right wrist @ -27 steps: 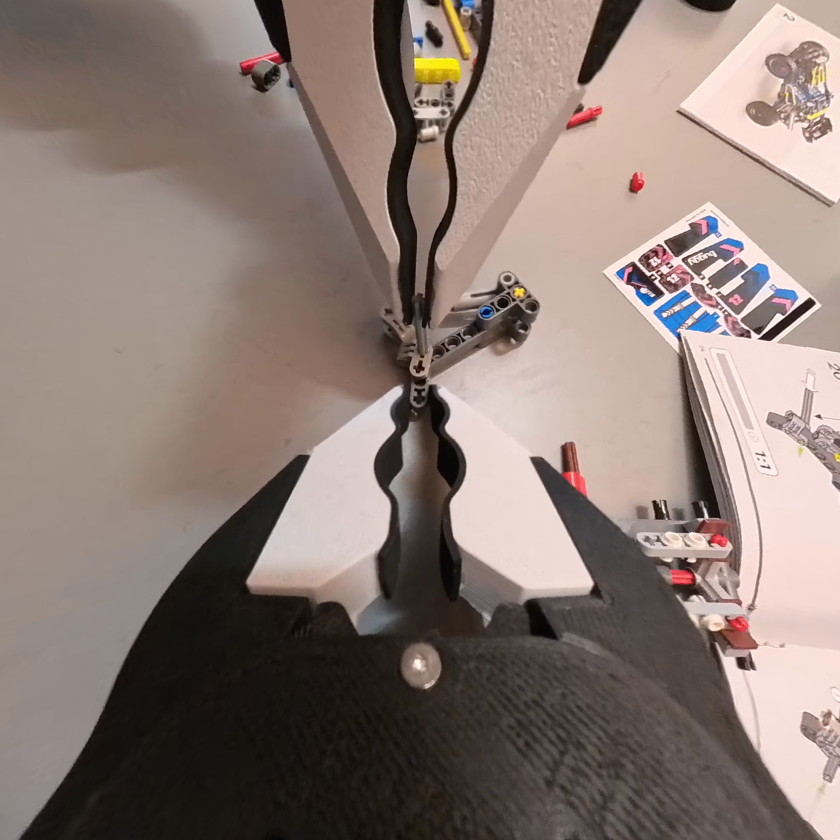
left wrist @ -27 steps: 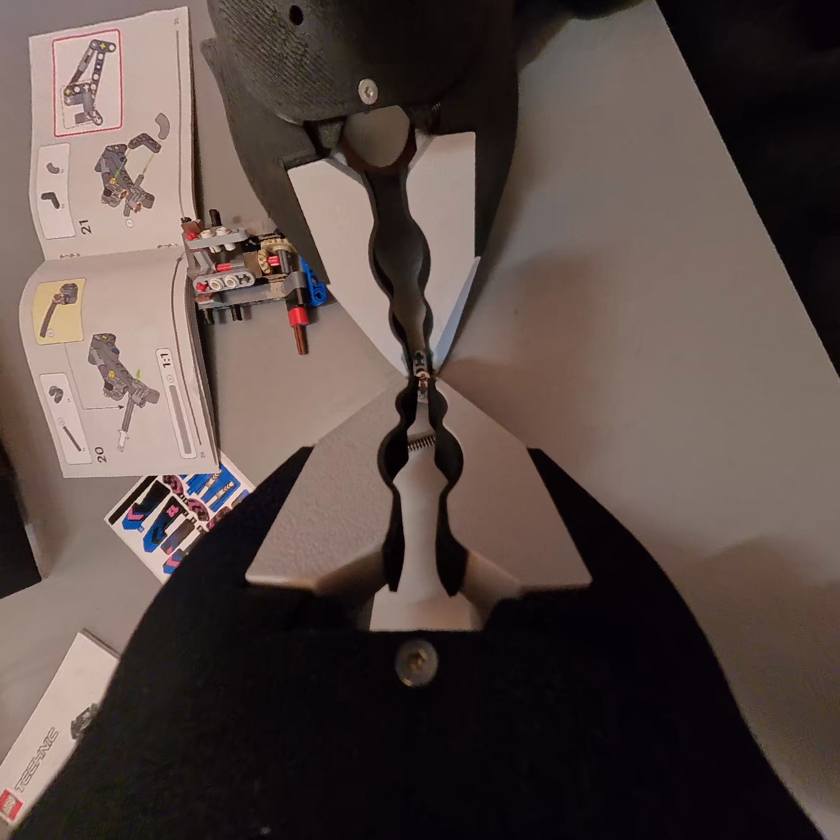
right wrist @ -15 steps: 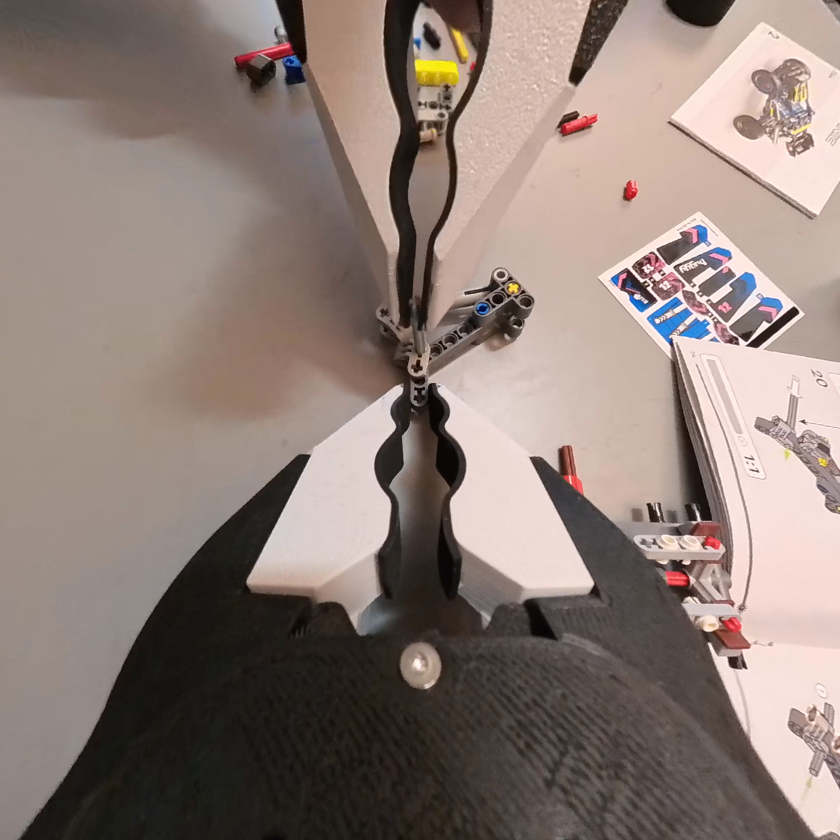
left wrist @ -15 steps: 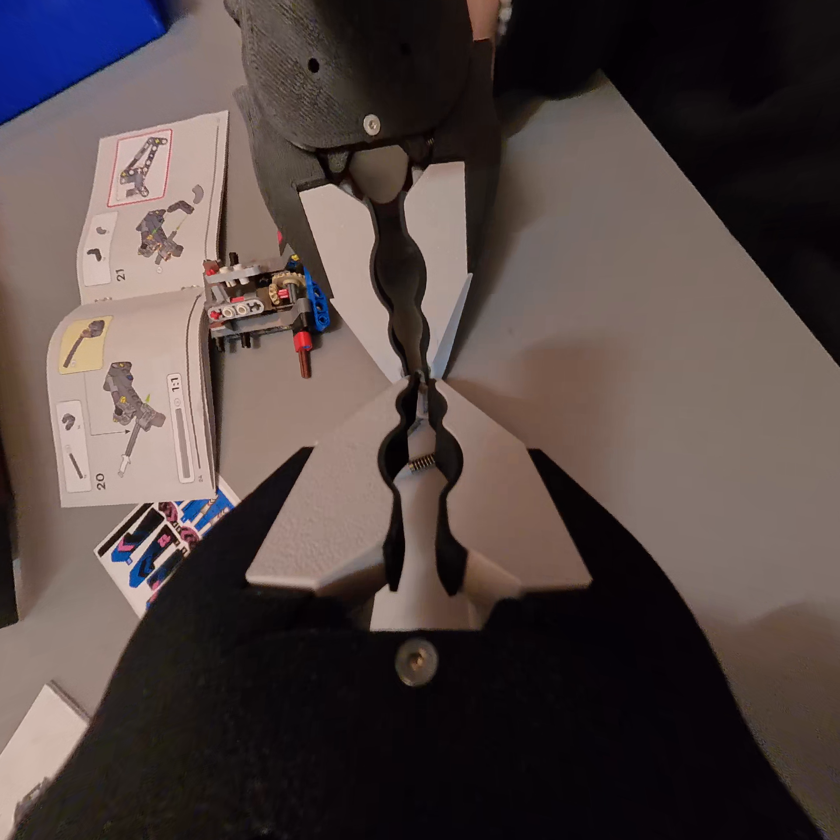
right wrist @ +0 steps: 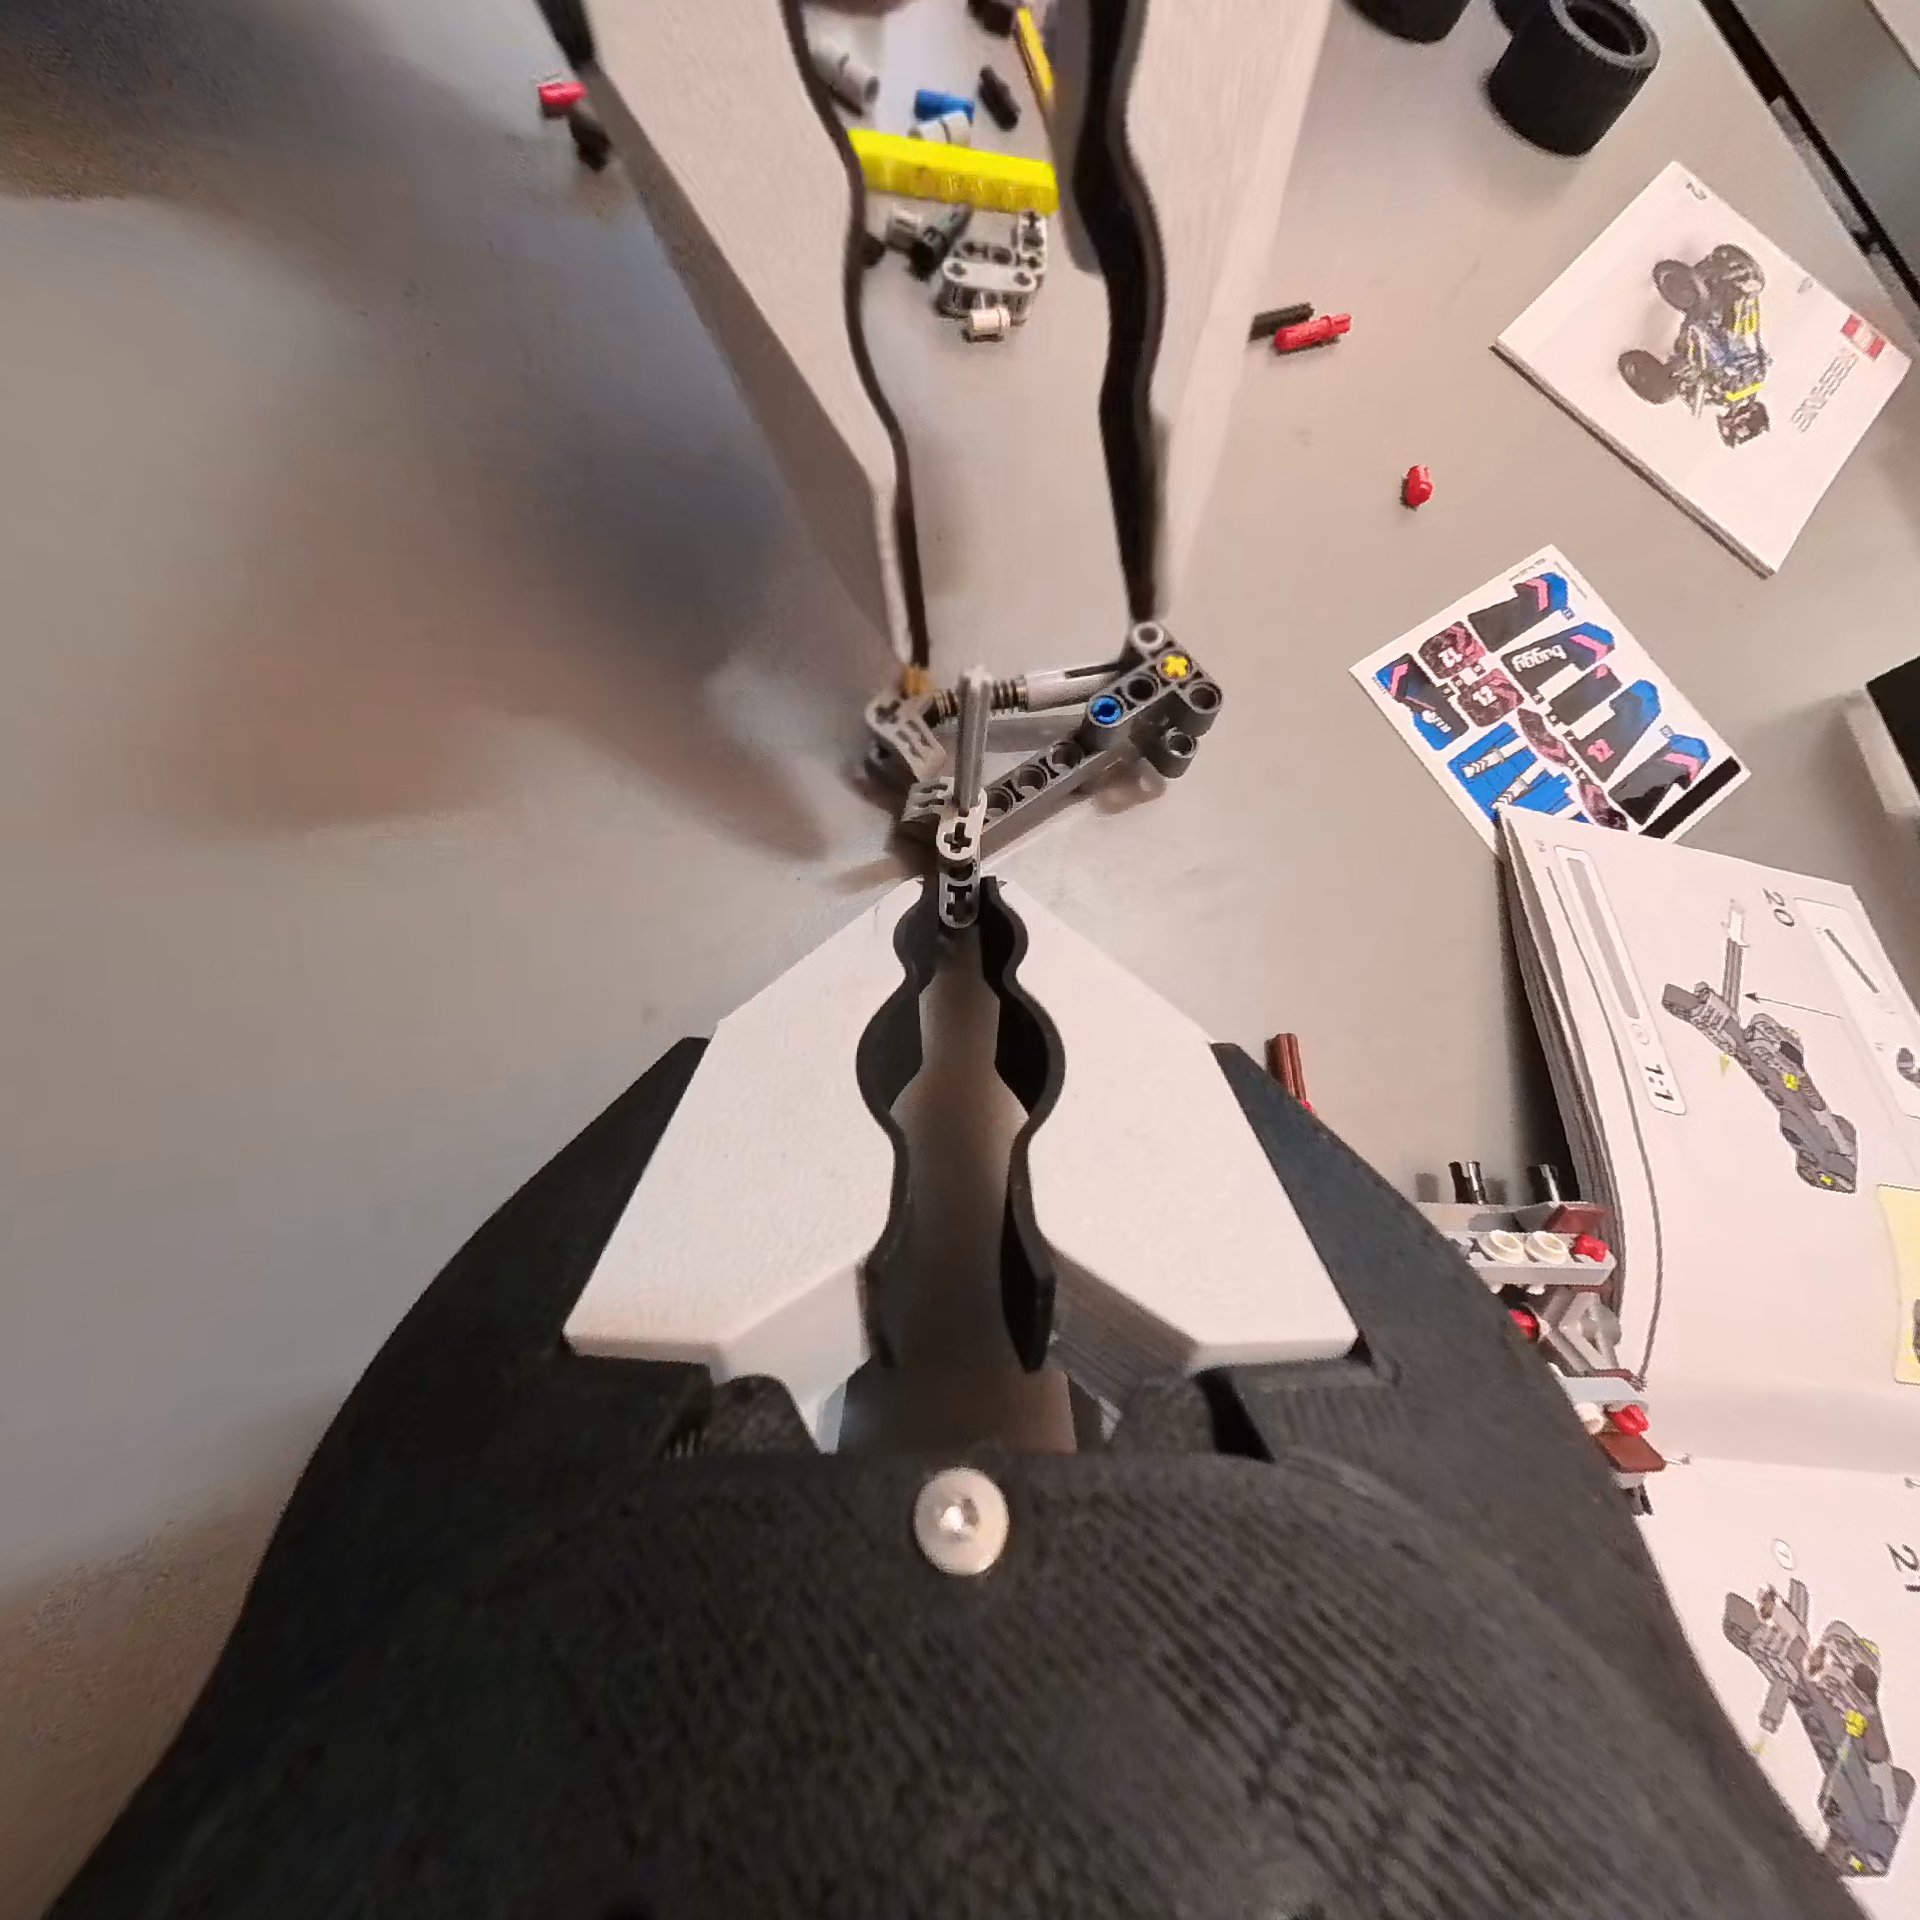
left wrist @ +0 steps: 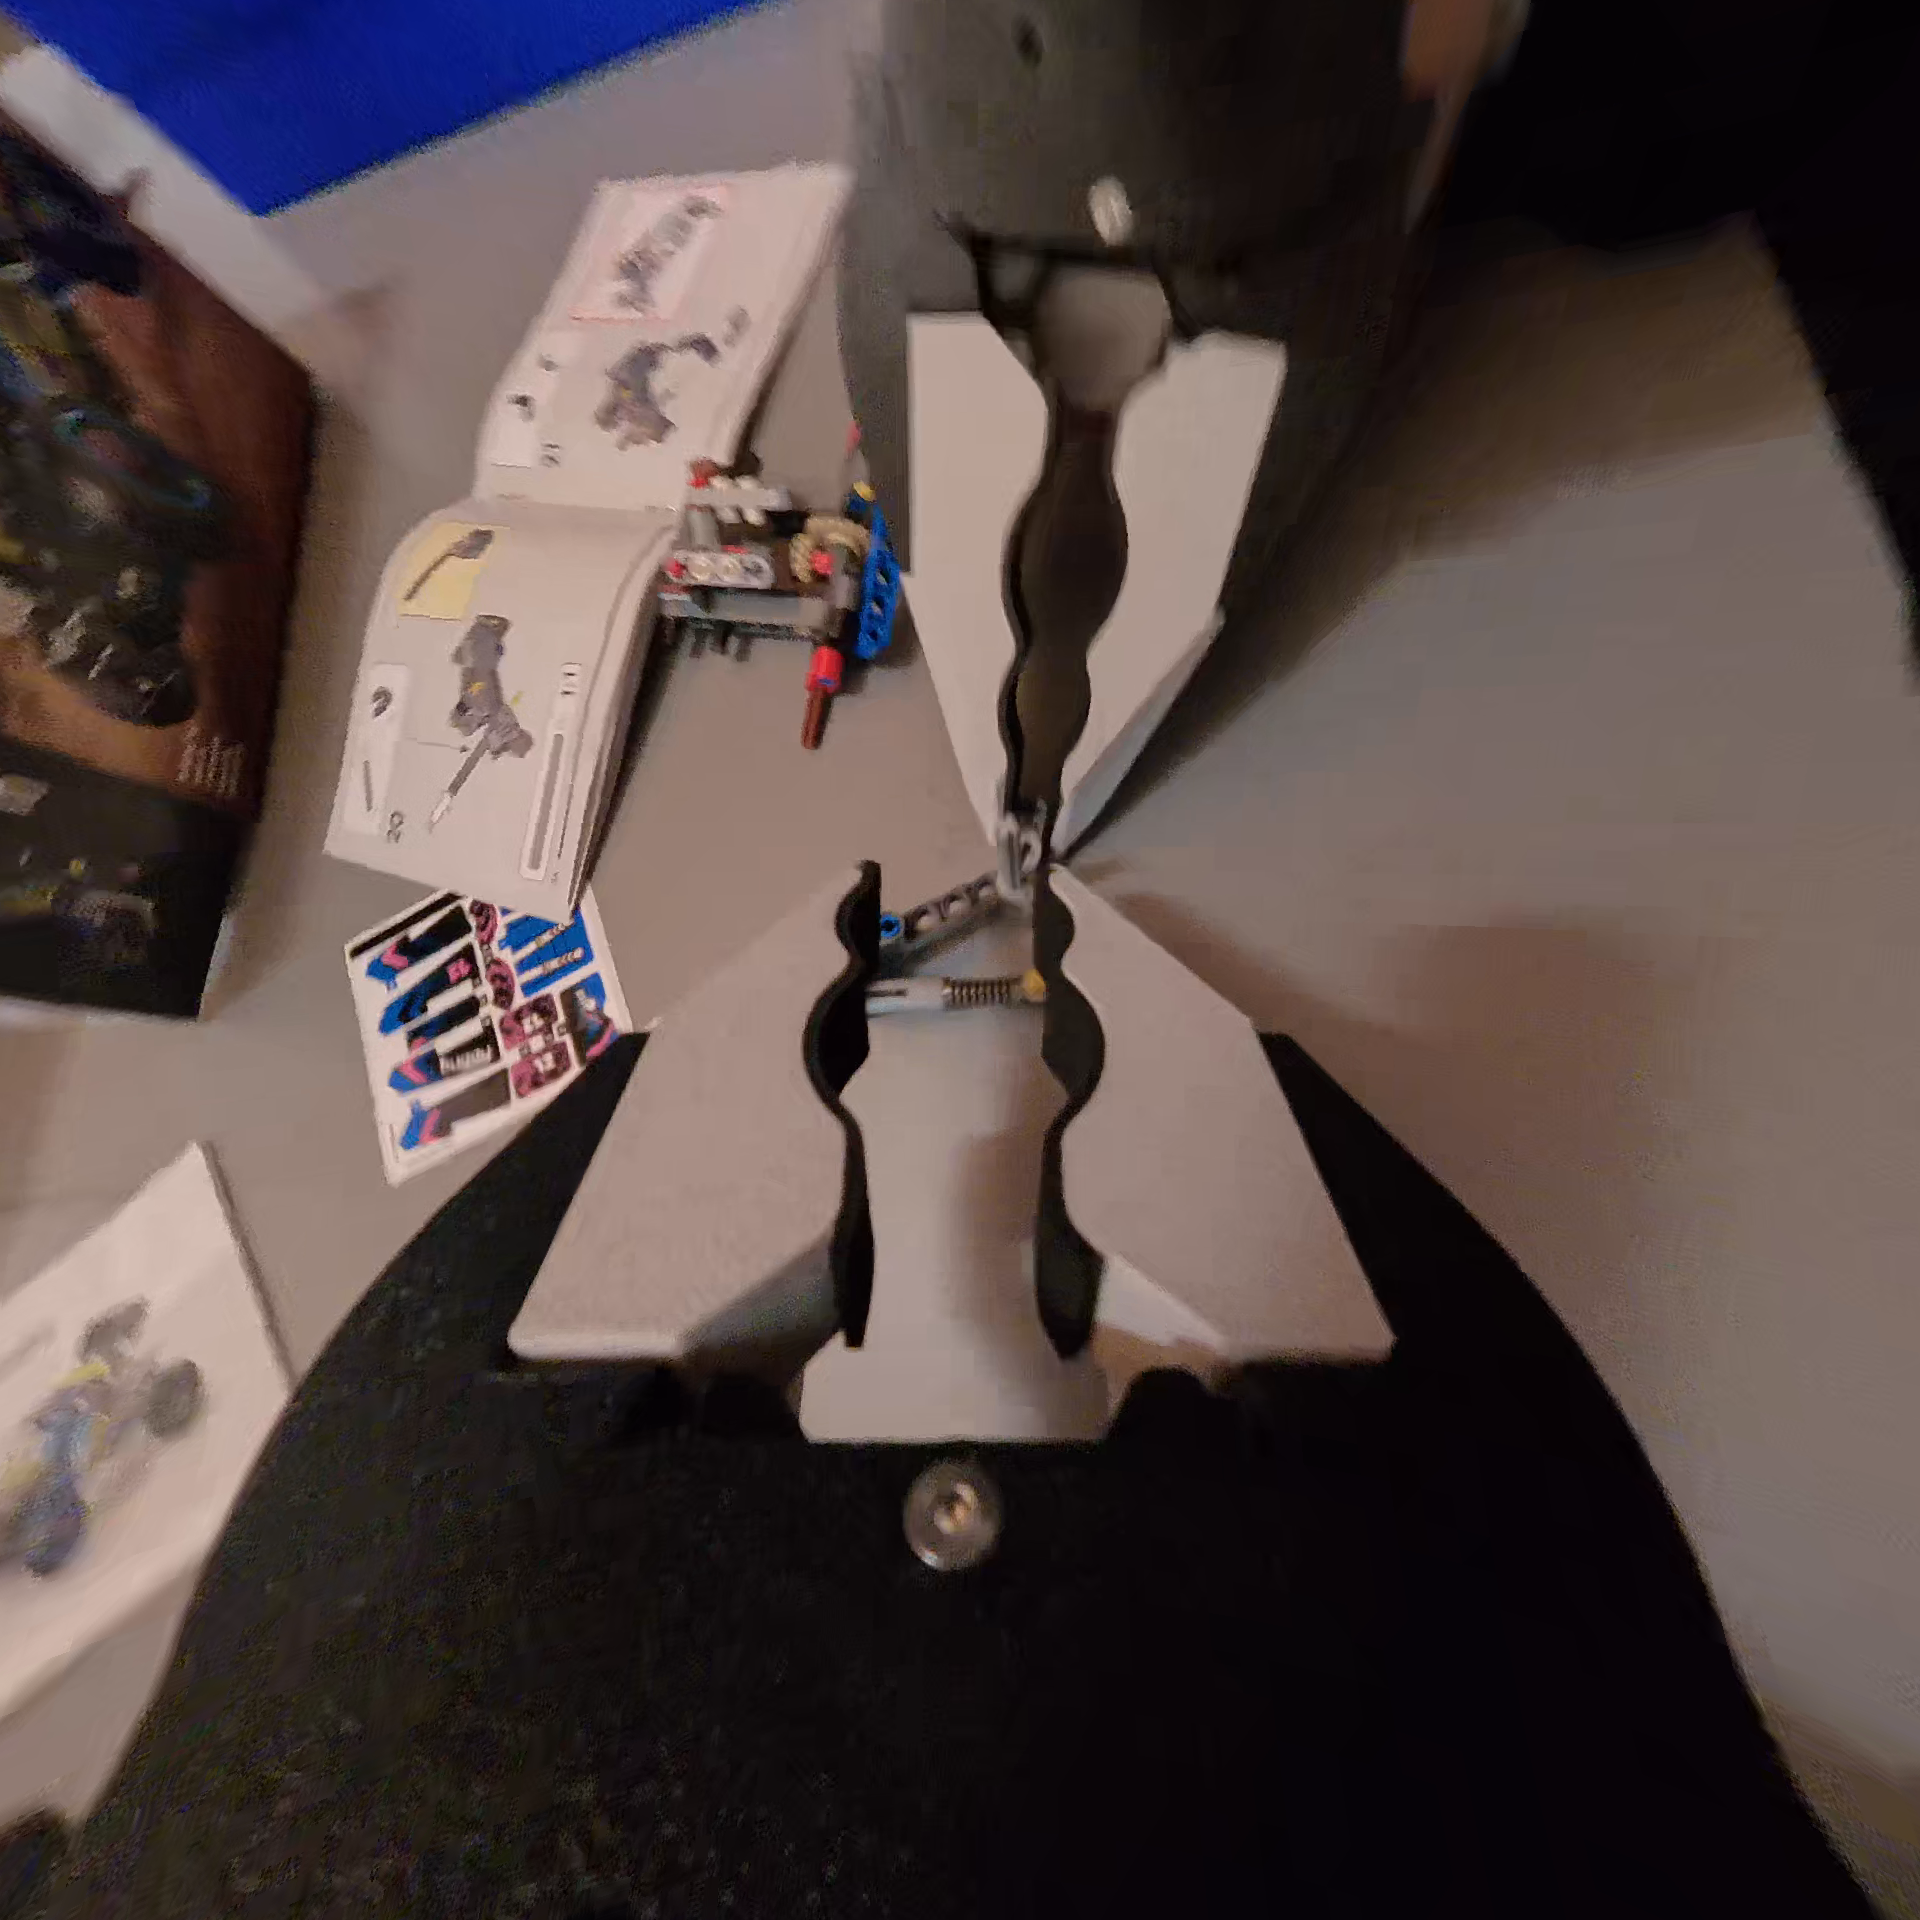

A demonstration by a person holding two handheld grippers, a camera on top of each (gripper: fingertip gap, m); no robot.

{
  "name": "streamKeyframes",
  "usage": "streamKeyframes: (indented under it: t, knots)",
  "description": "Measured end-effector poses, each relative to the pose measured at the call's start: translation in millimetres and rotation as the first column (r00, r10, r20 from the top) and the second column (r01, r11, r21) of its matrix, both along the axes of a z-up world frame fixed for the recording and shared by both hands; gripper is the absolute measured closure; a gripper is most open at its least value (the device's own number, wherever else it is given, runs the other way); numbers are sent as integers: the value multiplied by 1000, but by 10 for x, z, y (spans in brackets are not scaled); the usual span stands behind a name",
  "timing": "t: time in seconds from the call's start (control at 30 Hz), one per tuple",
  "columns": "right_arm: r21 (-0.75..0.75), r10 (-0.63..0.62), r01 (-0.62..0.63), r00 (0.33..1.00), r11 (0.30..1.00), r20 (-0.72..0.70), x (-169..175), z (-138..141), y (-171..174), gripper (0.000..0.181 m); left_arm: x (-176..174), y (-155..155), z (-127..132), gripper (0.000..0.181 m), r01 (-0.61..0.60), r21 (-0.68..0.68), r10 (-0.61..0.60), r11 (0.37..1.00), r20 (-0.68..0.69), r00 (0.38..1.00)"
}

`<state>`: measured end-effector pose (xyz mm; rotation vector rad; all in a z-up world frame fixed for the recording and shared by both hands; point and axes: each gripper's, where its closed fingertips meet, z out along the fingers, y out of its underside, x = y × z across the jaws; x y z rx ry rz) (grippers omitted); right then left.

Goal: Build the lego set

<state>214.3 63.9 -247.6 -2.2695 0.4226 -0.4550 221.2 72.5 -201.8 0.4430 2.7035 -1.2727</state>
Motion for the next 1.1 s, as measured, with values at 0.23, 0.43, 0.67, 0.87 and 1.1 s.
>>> streamKeyframes:
  t: [0.23,0.43,0.67,0.87,1.1]
  knots:
    - [10,-20,21,1000,1000,-22,24,-2,3,175,-129,28,-184,153,-433,-5,428,902,-132,894]
    - [11,-49,49,999,999,-24,63,-2,-13,175,-8,21,-339,158,-578,-5,575,816,-90,813]
    - [32,-99,96,986,995,135,195,144,-18,175,28,-9,-147,160,-607,-184,625,773,63,778]
    - [245,-206,148,950,958,234,322,522,-42,175,226,176,230,162,-652,-435,737,620,38,675]
    - [565,-267,70,924,822,273,289,1027,11,175,186,53,433,160,-581,-528,659,619,-54,751]
